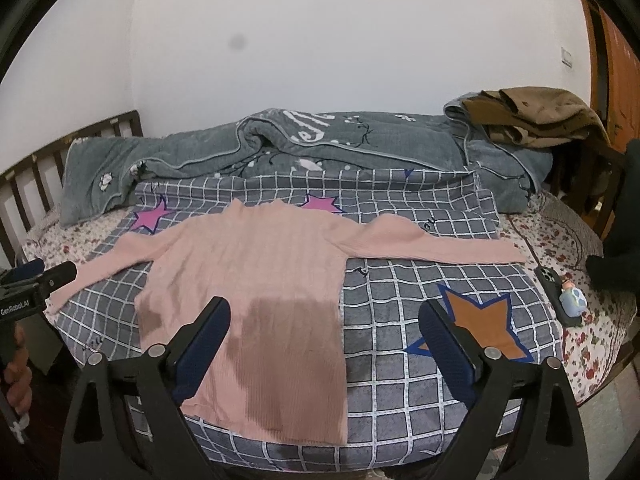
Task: Fold small clothes
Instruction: 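Grasp the sweater sleeve with the left gripper and lift it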
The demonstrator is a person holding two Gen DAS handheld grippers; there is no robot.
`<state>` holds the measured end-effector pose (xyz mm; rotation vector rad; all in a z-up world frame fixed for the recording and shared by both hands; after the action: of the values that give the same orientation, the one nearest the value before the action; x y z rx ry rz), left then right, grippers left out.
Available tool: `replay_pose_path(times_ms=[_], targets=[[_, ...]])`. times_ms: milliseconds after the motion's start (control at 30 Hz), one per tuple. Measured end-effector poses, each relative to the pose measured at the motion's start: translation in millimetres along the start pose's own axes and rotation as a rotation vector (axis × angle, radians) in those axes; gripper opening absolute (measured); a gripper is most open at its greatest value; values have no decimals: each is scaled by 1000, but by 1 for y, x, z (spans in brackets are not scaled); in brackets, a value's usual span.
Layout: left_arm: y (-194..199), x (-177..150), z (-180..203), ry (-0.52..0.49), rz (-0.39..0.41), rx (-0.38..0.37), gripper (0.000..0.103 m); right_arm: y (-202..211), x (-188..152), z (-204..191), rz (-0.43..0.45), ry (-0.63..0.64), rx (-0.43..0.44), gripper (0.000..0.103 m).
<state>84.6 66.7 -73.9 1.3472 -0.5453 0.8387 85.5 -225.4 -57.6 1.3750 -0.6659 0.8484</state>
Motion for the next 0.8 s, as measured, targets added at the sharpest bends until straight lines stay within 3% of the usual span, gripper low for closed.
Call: replay_pose_path(times_ms=[267,500,800], targets=[[-52,-13,-68,80,-32,62,103,-41,-12,-27,-1,30,-5,96],[-104,-26,-159,331,-133,63,98,-93,-21,-61,-99,-5,65,96],[-139,-34,-274,531,-140,164,84,-137,-30,-99,-146,32,72,96]])
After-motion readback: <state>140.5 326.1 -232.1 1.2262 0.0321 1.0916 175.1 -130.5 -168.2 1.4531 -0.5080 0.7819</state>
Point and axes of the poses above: each gripper's, at about its wrist camera, not at the fingertips, and y roughly against the way its jaws point, z to its right, x to its top, the point moved 7 cm from there along -y, roughly the way its jaws point, and after that the axes turned 7 degrees about y, right-handed, at the moved point
